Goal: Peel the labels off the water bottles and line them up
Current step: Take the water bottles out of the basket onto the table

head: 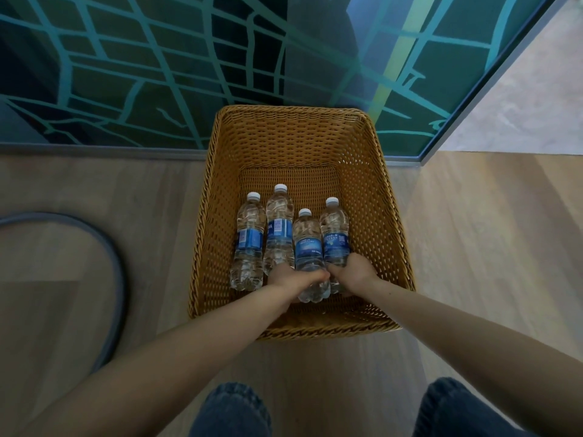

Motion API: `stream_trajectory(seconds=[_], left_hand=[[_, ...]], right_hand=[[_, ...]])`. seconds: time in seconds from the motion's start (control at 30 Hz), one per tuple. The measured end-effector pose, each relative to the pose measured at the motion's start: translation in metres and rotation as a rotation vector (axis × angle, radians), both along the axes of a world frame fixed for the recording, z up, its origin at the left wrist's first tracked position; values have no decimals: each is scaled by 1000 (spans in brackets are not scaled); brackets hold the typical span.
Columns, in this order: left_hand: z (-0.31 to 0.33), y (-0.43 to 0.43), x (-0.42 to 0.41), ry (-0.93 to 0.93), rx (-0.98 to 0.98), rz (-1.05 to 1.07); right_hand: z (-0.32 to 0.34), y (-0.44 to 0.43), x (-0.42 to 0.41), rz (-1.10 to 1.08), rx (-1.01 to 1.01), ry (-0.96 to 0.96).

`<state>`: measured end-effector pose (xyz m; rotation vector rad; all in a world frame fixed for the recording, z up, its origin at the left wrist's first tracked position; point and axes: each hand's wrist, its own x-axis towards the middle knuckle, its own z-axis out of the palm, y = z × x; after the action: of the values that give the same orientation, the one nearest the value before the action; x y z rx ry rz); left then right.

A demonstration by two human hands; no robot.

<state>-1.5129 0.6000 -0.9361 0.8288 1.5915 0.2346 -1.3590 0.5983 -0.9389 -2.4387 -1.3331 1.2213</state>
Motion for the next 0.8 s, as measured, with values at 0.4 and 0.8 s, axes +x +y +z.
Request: stream_trajectory(seconds=[0.4,0.8], left_hand=[[20,4,-19,-173,4,45],[83,24,-35,-280,231,159]], right_hand=[[13,0,3,-322,189,268],[93,15,-10,-173,623,499]])
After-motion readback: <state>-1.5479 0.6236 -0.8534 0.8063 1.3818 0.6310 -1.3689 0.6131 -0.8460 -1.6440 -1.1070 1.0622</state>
